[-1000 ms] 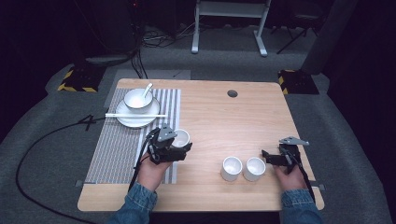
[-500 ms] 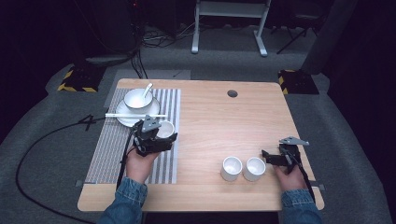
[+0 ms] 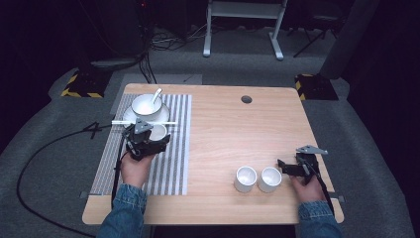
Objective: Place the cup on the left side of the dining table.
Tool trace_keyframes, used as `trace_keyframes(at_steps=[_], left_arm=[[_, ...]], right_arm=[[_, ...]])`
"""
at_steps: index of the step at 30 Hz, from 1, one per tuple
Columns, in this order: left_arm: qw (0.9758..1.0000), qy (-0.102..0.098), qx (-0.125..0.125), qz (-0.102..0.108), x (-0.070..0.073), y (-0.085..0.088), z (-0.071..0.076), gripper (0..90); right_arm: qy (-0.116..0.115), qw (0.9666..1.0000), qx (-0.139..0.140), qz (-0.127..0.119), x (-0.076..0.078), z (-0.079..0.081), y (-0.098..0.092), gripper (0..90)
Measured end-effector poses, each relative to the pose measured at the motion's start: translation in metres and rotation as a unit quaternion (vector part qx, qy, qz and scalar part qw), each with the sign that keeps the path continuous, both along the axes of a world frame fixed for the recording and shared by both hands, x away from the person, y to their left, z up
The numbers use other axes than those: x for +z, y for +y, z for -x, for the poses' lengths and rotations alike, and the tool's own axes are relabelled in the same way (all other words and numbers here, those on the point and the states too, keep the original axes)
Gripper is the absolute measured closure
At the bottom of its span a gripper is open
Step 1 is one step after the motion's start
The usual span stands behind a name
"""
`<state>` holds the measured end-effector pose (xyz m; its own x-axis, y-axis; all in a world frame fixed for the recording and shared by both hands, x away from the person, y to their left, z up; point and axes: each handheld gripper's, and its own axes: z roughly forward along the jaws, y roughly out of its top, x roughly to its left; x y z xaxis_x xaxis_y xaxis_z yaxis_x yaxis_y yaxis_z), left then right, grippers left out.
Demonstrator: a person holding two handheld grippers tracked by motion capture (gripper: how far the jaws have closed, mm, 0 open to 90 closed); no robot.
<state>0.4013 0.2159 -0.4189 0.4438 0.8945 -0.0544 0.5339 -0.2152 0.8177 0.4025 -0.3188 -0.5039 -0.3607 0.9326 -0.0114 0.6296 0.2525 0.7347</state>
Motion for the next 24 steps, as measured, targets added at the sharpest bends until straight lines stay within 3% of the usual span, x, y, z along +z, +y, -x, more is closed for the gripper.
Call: trace_keyframes(at_steps=[12,24], left_arm=[[0.9995,0.017,0.024,0.012,-0.026,0.002,-0.017,27.2],[0.9987,0.038,0.035,0.000,-0.046,-0.002,-0.030,27.1]], right_arm=[[0.000,1.0000,0.000,0.000,0.000,0.000,0.000,13.2],[0.000,1.0000,0.000,0.000,0.000,0.000,0.000,13.2]])
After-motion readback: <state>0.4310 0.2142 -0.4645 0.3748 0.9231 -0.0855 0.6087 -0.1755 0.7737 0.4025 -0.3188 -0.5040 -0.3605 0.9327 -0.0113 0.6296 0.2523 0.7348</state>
